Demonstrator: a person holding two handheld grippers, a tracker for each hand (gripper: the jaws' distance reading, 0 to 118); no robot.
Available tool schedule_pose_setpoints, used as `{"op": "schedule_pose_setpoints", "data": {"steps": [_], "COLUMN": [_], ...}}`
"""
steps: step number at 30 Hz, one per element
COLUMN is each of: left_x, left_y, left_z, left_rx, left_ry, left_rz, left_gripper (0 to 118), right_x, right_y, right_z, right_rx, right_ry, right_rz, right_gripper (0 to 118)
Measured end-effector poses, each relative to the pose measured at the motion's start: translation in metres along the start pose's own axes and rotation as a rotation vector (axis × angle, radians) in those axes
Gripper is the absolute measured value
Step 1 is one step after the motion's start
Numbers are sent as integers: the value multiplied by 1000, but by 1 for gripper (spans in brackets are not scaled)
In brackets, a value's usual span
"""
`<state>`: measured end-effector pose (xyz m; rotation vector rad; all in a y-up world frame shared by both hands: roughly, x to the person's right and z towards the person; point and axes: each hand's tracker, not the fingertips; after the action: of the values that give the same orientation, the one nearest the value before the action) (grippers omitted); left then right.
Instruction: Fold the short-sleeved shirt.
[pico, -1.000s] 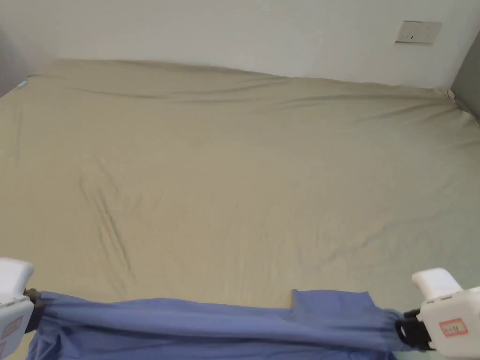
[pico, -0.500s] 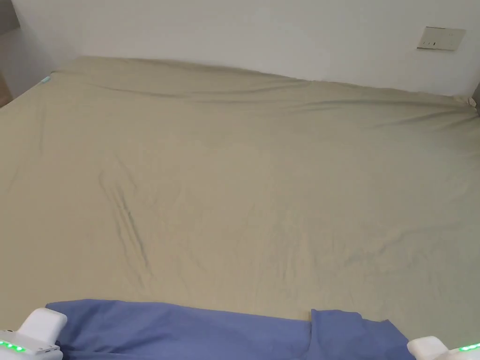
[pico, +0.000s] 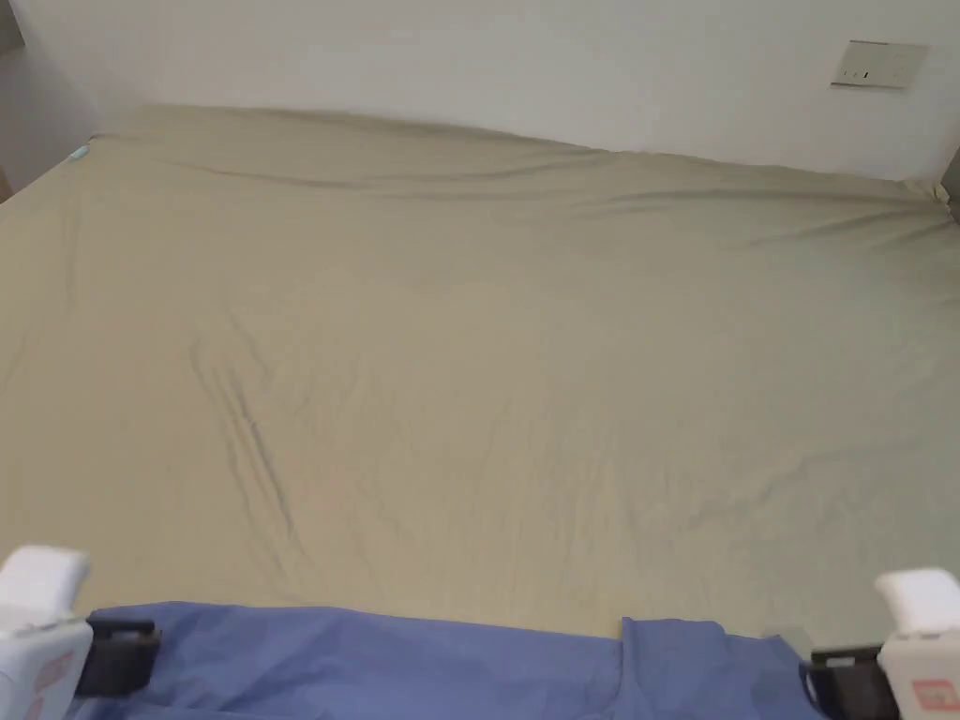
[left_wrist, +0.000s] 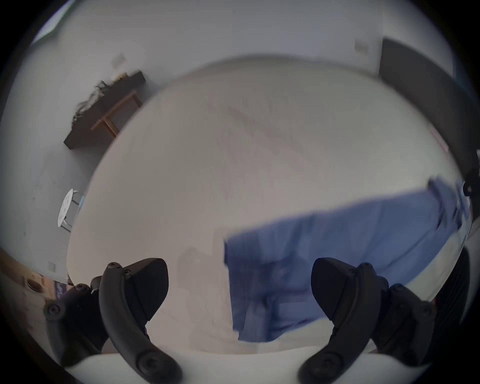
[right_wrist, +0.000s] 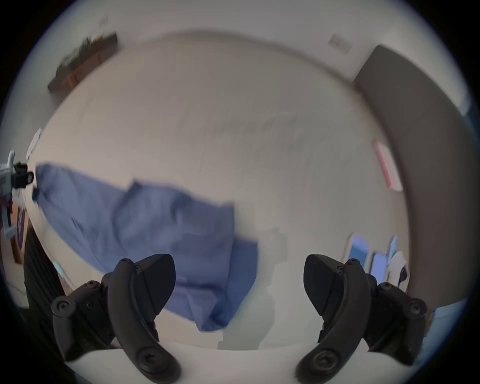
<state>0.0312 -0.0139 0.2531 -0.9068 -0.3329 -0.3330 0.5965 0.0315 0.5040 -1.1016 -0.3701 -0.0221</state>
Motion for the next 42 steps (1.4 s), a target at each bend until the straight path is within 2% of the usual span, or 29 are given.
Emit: {"op": "schedule_pose_setpoints", "data": {"steps": [4, 6, 8, 9, 11, 14, 15, 16, 17, 18, 19, 20, 21, 22, 23, 25, 34, 39, 42], "left_x": [12, 17, 32, 41, 58, 84, 91, 100, 107, 111, 118, 123, 129, 135, 139, 148, 152, 138, 113], "left_y": [48, 68, 81, 85, 89, 93, 93, 92, 91, 90, 88, 86, 84, 84, 83, 81, 87, 80, 61], "left_z": [74, 109, 141, 154, 176, 193, 196, 198, 196, 193, 192, 191, 190, 189, 187, 184, 171, 126, 81], "left_rx": [309, 469, 617, 667, 804, 881, 899, 911, 912, 912, 919, 933, 934, 931, 911, 898, 865, 689, 510], "left_ry": [1, -26, -32, -24, 35, 101, 115, 117, 126, 125, 114, 102, 100, 94, 93, 83, 86, 37, -103], "left_rz": [138, 212, 231, 225, 220, 168, 148, 127, 107, 94, 70, 53, 33, 5, -22, -56, -117, -127, -83], "left_gripper": [111, 111, 108, 104, 83, 48, 38, 27, 21, 17, 17, 15, 11, 0, 0, 0, 0, 0, 0], "right_x": [-10, -25, -46, -55, -76, -103, -109, -117, -126, -132, -139, -146, -153, -159, -163, -171, -169, -162, -154], "right_y": [37, 48, 56, 57, 61, 57, 58, 57, 54, 52, 51, 50, 49, 48, 48, 47, 50, 49, 44], "right_z": [77, 114, 144, 154, 168, 177, 177, 178, 178, 178, 175, 172, 169, 167, 164, 164, 155, 134, 114], "right_rx": [382, 557, 677, 718, 796, 908, 914, 911, 911, 918, 923, 933, 941, 945, 943, 949, 932, 866, 798], "right_ry": [-56, -70, -106, -116, -146, -209, -220, -225, -222, -217, -212, -213, -223, -227, -240, -236, -219, -200, -179], "right_rz": [-71, -83, -73, -64, -43, -11, 6, 20, 29, 35, 42, 56, 68, 91, 104, 116, 132, 126, 116], "right_gripper": [105, 105, 105, 105, 105, 100, 95, 80, 63, 51, 44, 44, 31, 13, 13, 2, 2, 2, 2]}}
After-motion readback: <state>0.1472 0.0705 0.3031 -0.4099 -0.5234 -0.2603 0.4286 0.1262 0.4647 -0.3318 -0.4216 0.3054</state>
